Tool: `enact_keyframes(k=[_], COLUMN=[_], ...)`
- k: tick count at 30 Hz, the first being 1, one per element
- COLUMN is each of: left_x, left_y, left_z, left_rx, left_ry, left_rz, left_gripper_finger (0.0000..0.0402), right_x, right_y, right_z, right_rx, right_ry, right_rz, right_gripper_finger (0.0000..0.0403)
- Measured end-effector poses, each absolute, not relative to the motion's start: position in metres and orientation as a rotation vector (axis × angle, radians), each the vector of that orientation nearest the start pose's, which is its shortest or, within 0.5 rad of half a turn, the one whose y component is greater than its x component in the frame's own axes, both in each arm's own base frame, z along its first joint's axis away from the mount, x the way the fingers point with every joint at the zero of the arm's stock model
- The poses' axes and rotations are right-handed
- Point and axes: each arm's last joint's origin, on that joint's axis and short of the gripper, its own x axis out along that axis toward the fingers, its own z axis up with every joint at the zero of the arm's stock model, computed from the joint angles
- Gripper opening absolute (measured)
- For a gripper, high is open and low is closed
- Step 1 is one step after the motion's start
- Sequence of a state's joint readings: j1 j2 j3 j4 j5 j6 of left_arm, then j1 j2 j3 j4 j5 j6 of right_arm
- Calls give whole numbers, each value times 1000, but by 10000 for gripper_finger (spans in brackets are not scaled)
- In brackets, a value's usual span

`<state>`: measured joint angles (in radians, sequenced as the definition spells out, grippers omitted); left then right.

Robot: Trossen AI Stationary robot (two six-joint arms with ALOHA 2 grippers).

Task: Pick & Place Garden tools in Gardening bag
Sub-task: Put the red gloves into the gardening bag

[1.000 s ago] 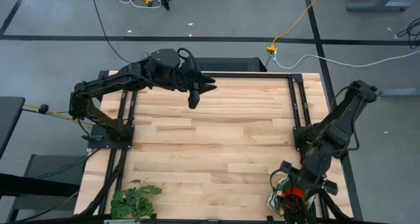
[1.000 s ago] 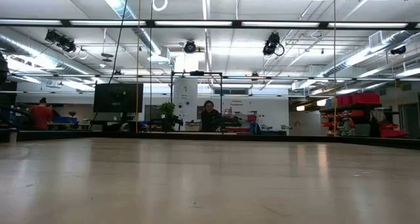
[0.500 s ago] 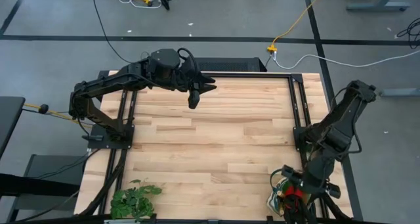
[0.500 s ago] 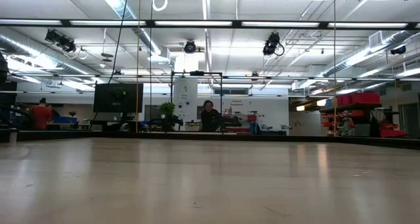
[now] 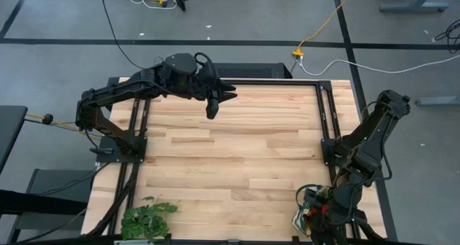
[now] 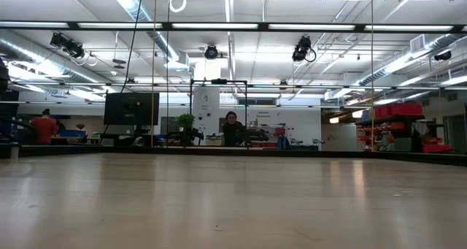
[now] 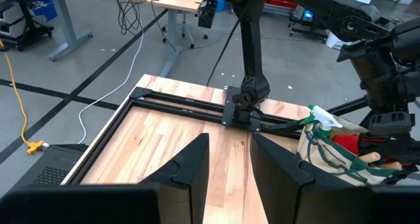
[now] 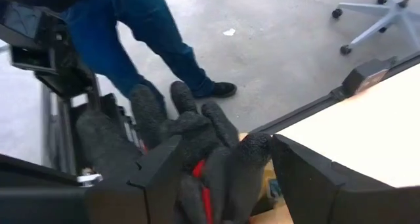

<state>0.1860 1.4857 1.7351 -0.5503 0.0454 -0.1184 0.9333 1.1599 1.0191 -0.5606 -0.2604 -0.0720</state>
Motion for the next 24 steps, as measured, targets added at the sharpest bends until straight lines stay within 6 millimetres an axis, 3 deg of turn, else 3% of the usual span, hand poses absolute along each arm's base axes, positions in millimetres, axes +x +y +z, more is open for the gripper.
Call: enact_keyframes(k=[8, 16, 24], left_x=[307, 307, 307], left_y=[56, 56, 56], left_z=[457, 457, 457], left_rx=[-152, -152, -152], left_ry=[290, 288, 286], left_rz=[157, 157, 157], left_gripper_finger=[117, 117, 117], right_x=[136, 137, 133], right_y=[194, 196, 214], right_z=[312, 338, 326], right_rx=[-335, -317, -409], right_ry=[626, 573, 601], right_rz=[1136, 1142, 1200], right_gripper_finger=[236, 236, 236])
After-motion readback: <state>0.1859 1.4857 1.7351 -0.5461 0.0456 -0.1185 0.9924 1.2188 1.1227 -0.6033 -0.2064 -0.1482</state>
